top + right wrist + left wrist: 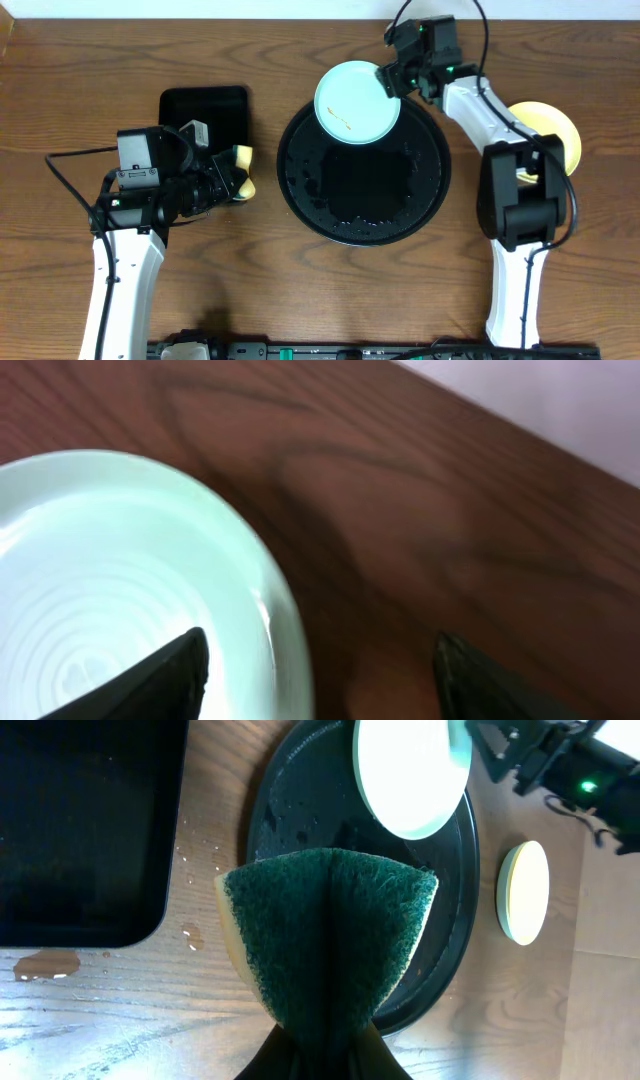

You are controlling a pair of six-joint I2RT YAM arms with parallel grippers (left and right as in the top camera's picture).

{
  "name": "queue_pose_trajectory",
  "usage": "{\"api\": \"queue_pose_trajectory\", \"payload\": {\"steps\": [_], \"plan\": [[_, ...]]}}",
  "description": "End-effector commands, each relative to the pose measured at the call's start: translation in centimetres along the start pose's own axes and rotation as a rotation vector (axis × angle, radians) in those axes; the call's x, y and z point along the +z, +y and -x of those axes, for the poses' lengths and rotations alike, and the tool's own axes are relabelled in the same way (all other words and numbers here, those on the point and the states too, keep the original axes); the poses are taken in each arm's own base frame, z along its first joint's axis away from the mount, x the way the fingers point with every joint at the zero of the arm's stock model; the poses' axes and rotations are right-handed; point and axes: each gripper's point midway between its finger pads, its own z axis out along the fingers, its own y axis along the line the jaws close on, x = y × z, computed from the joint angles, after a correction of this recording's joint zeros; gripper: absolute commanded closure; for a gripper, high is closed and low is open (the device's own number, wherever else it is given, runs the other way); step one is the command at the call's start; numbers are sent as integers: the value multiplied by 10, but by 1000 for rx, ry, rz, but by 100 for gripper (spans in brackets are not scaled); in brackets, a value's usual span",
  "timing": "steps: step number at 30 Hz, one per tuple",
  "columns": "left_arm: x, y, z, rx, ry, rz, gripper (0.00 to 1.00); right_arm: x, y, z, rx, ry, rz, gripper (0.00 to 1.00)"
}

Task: Clean dirty plates on tray and stack at the side
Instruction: 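Grasp the pale blue plate rim with the right gripper and drag it right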

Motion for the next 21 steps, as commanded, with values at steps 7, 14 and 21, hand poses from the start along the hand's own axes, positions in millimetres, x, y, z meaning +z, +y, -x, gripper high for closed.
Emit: {"api": "queue_pose_trajectory", "payload": {"steps": [7, 14, 21], "plan": [[-3, -2, 5, 29, -15, 5, 92, 23, 23, -17, -19, 23, 83, 68], [-3, -2, 6, 30, -15, 5, 92, 19, 19, -25, -2, 59, 70, 99], [-3, -2, 5, 29, -14, 6, 92, -50, -2, 29, 100, -15, -32, 99]]}}
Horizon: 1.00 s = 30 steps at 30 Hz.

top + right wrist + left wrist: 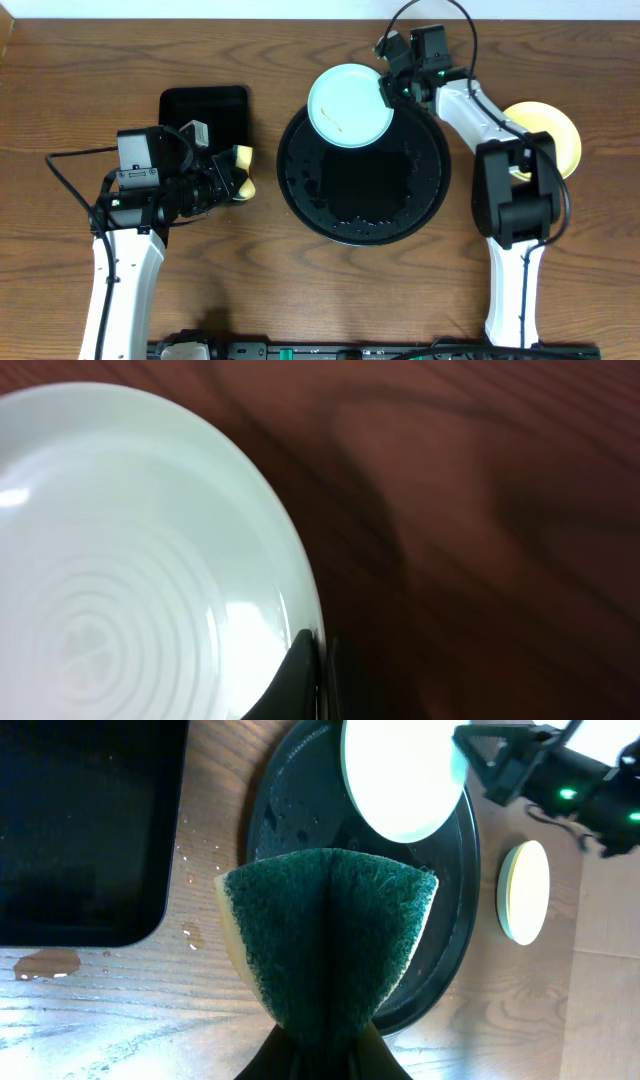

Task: Clean dirty plates on tray and stack at the side
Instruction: 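Grasp the pale blue plate rim with the right gripper and drag it right, then tilt the pale blue plate up with the right gripper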

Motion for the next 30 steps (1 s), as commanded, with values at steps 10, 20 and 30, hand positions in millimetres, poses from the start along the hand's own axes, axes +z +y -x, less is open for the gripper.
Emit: {"api": "queue_pose_trajectory", "payload": {"steps": [10, 20, 30], "plan": [[-3, -1, 4, 24, -7, 8, 92, -200, -37, -12, 322, 196, -393, 99], [-3, 0, 2, 46, 0, 11, 92, -203, -35, -129, 483, 548, -388, 99], [-3, 0, 1, 59, 1, 11, 92, -177, -30, -170, 499, 582, -379, 99]]}}
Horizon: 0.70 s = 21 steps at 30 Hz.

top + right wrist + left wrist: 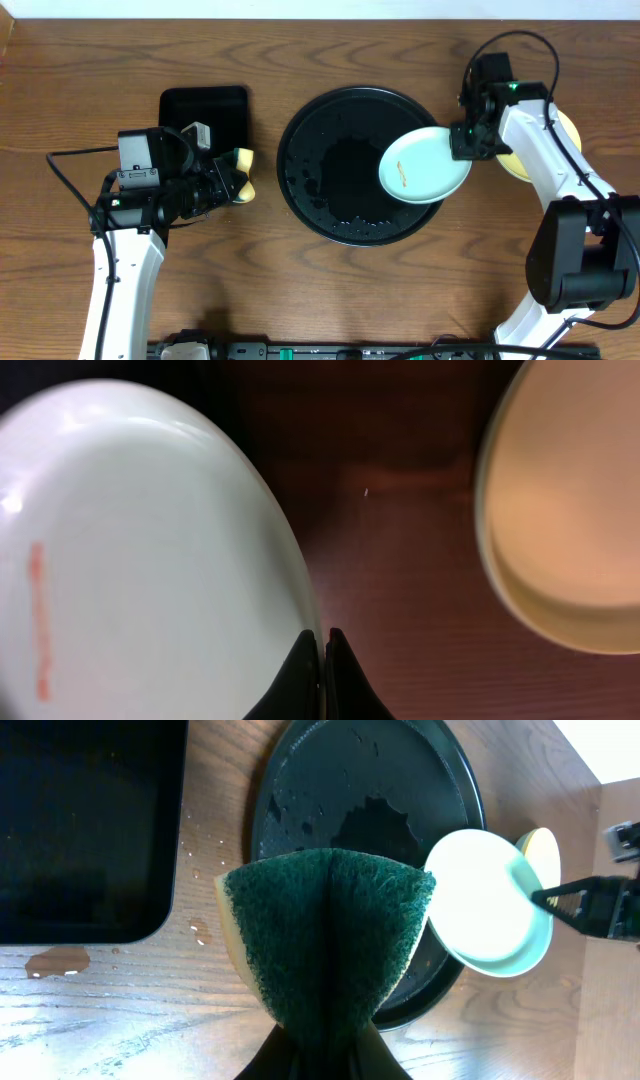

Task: Clean dirty plates on tray and stack at the side
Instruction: 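Tilt the pale blue plate up with the right gripper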

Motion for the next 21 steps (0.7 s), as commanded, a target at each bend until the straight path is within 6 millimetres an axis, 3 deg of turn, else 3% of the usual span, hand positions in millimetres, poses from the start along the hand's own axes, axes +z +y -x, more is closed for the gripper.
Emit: {"api": "queue_pose_trajectory", "payload": {"steps": [1, 5, 17, 21], "plan": [[-3, -2, 5, 27, -14, 2, 92, 12, -3, -13, 24, 44, -4, 99], [-3, -2, 6, 28, -15, 2, 92, 13, -3, -19, 22, 67, -6, 96], [-3, -2, 5, 25, -12, 3, 92, 14, -4, -22, 4, 78, -1, 62], [-3, -2, 4, 28, -9, 4, 92, 14, 2, -24, 2, 88, 102, 62]]}}
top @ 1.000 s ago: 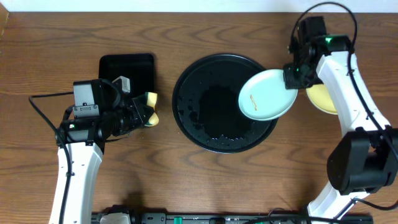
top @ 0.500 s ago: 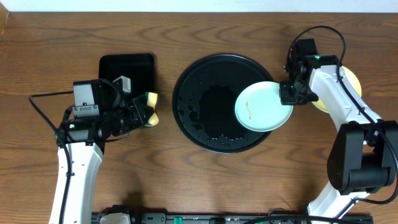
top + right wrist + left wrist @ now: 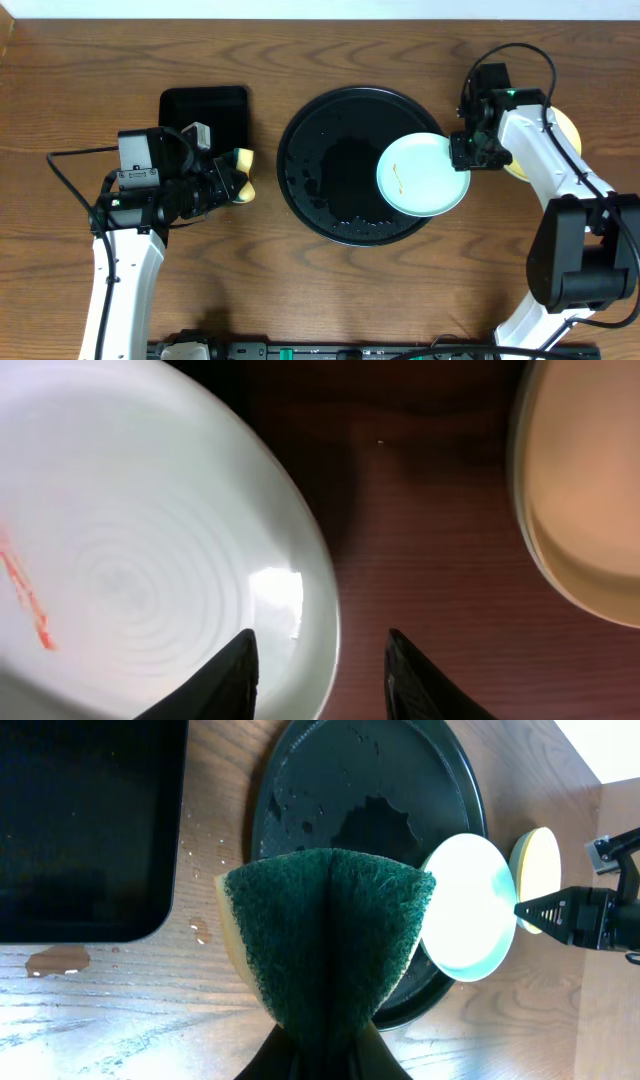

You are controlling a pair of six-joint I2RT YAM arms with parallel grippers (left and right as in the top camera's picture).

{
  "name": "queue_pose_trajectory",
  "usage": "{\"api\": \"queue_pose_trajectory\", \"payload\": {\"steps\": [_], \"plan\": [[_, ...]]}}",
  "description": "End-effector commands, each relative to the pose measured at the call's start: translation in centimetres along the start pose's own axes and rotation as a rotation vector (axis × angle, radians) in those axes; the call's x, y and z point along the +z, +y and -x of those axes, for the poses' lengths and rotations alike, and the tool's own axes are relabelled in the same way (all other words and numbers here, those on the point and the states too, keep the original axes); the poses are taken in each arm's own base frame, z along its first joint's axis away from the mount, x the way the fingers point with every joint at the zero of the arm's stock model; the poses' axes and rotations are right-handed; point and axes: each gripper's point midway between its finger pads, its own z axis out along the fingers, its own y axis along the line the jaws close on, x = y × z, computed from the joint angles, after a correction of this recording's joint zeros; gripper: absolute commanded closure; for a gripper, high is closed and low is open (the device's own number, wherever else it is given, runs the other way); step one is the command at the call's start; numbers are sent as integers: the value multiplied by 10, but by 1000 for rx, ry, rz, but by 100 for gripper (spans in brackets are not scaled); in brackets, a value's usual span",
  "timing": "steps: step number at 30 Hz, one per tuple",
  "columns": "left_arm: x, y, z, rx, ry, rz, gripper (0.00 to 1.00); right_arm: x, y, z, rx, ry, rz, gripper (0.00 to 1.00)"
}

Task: Clean dirty plates on tray and stack at the side
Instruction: 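Tilt the pale blue plate up with the right gripper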

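A pale mint plate with an orange streak lies on the right side of the round black tray, its edge reaching over the tray's rim. My right gripper is open, its fingers straddling the plate's right rim without clamping it. A cream-yellow plate sits on the table just to the right, also seen in the right wrist view. My left gripper is shut on a folded green and yellow sponge, left of the round tray.
A black rectangular tray sits at the back left, beside the left arm. Water drops and a small brown puddle mark the wood near it. Water pools on the round tray's bottom.
My right gripper was shut on the mint plate's rim, holding it tilted at the tray's right edge. Now its jaws are open and the plate lies flatter on the tray. The left arm is unchanged.
The mint plate lay at the tray's far rim with my right gripper open around its edge. Then the gripper was shut on that rim. Then the plate was held at the tray's right side, and now it is let go there. The left gripper kept the sponge throughout.
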Motion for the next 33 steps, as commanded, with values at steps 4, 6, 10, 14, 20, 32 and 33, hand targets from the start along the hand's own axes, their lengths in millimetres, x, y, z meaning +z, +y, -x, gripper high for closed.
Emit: {"api": "queue_pose_trajectory", "payload": {"steps": [4, 6, 10, 14, 20, 32, 33], "plan": [[-3, -2, 5, 36, -11, 3, 92, 5, -3, -4, 16, 24, 143, 68], [-3, -2, 5, 36, -11, 3, 92, 4, -4, -4, 18, 23, 177, 69], [-3, -2, 5, 58, -11, 3, 92, 4, 3, -2, 5, 11, 228, 69], [-3, -2, 4, 57, -10, 3, 92, 9, 1, -6, 7, 20, 219, 67], [-3, -2, 4, 57, -9, 4, 92, 26, 2, -10, 6, 7, 219, 68], [-3, -2, 4, 57, -9, 4, 92, 43, 3, -17, 5, -2, 218, 98], [-3, -2, 4, 57, -8, 4, 92, 41, 3, -15, 5, -10, 218, 99]]}}
